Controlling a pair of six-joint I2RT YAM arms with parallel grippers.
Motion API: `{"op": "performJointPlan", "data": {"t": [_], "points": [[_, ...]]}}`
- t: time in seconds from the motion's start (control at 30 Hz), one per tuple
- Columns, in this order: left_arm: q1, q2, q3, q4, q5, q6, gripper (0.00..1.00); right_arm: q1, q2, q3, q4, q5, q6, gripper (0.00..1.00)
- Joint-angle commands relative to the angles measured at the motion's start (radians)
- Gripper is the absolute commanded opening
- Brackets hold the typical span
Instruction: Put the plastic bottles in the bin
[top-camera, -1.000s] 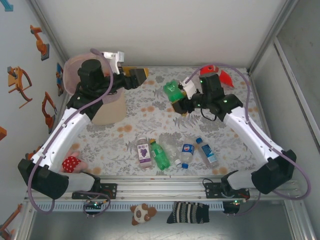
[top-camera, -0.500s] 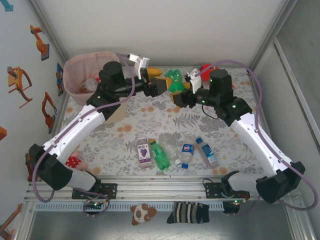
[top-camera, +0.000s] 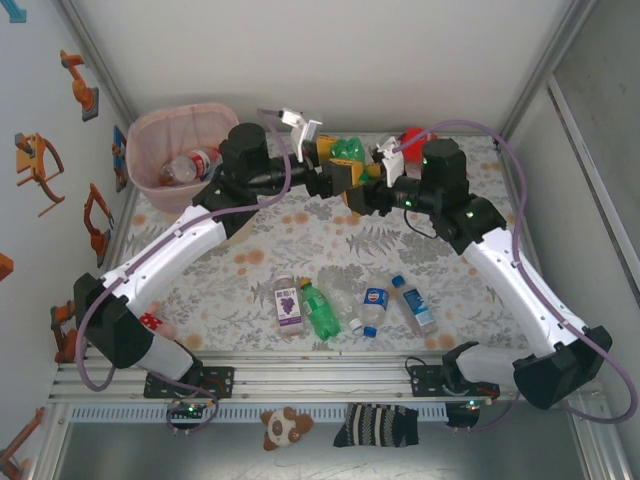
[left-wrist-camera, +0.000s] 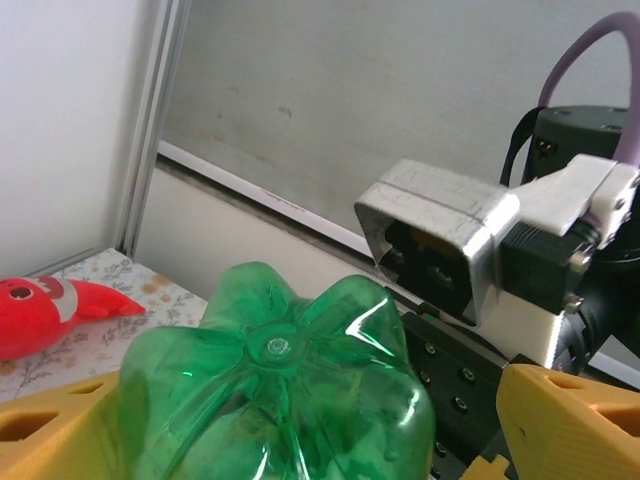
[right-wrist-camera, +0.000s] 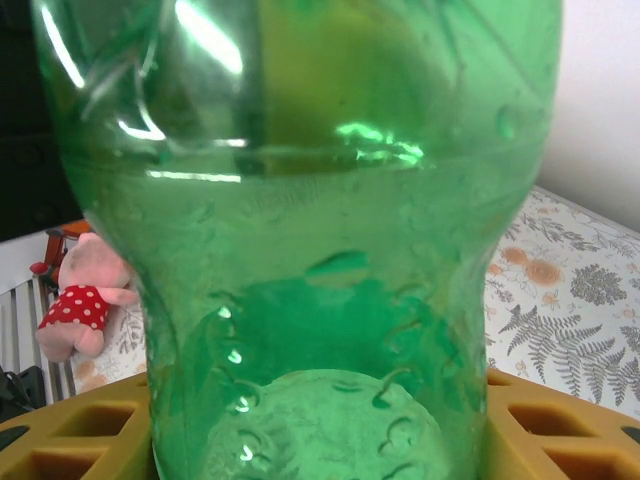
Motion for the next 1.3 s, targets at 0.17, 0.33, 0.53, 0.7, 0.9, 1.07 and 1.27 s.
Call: {"op": "performJointPlan", "data": {"t": [0.17,0.33,0.53,0.7,0.9,1.07,1.27], "points": [[-0.013,0.028,0.035,0.027,0.027,0.024,0.81,-0.005,-0.045,-0.008,0.037,-0.013,0.011,0.5],[-0.014,0.032,0.032,0.023,0.03,0.029,0.74,-0.005,-0.051,-0.009,0.039,-0.028,-0.009,0.5],[-0.015,0.033,0.036,0.024,0.039,0.031,0.65,-0.004,-0.049,-0.002,0.033,-0.024,-0.018,0.49],[-0.014,0.025,0.036,0.02,0.039,0.04,0.59,-0.004,-0.053,-0.002,0.033,-0.01,-0.02,0.5],[-0.01,0.018,0.042,-0.017,0.015,0.063,0.59,-0.006,-0.062,0.0,0.013,0.018,-0.023,0.71],[0.002,0.0,0.068,-0.088,-0.033,0.098,0.58,-0.005,-0.092,0.0,-0.017,0.035,-0.038,0.78],[0.036,-0.024,0.122,-0.235,-0.142,0.155,0.58,-0.005,-0.129,0.003,-0.054,0.067,-0.059,0.79]]}}
